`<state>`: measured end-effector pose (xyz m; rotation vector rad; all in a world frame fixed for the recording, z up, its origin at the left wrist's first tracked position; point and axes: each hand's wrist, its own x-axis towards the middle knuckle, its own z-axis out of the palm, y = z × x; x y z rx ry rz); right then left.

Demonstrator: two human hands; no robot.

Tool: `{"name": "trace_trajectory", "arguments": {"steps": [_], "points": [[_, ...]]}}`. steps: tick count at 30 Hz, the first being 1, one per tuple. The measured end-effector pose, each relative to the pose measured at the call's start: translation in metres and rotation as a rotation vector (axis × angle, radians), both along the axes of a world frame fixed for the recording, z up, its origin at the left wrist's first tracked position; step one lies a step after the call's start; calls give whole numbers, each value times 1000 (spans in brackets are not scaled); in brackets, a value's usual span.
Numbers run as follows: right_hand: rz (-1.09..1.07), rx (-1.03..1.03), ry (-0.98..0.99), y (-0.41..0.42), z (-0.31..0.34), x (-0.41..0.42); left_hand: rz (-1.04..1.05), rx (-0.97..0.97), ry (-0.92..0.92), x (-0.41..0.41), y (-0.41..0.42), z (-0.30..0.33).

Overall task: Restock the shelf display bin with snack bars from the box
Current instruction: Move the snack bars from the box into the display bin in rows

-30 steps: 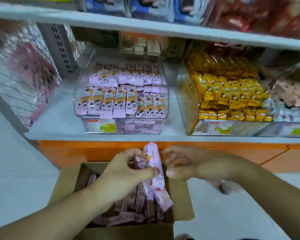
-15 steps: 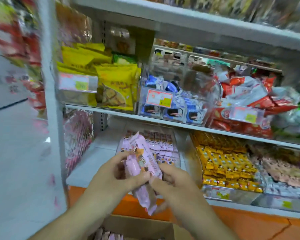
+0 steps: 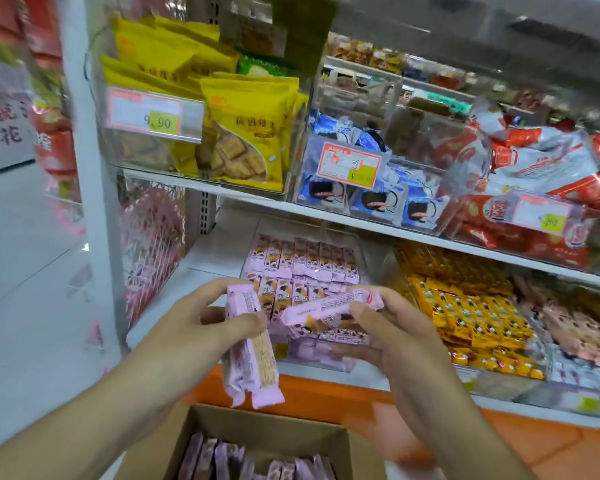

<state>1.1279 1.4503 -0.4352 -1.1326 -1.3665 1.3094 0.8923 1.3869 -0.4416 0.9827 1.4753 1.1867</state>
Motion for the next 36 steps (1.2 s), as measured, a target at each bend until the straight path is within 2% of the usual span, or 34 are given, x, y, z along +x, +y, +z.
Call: {"name": "trace_trajectory", "arguments": {"steps": [4, 7, 13, 14, 17, 21, 24, 27, 30, 33, 36], "points": [[-8, -31, 25, -3, -1, -3, -101, -5, 80, 9, -5, 1], [-1, -40, -28, -14, -1, -12, -154, -29, 45, 16, -10, 3], [-4, 191, -311, -29, -11, -25, -201, -56, -44, 31, -16, -6], [26, 183, -333, -30, -13, -24, -185, -51, -54, 31, -15, -8], [234, 56, -224, -32, -8, -15, -134, -35, -72, 26, -11, -9], [466, -17, -233, -32, -5, -4, -141, -39, -76, 22, -6, -10], [453, 4, -233, -27, -9, -1, -146, -52, -70, 24, -2, -8], [343, 40, -293, -19, -4, 1, -131, -56, -23, 24, 4, -6], [199, 117, -474, 8, 2, 5, -115, -57, 24, 23, 8, -7], [92, 242, -809, 49, -6, 8, -146, -55, 51, 24, 10, -8], [89, 260, -1049, 81, -24, 10, -190, -56, 80, 24, 13, -11]]}}
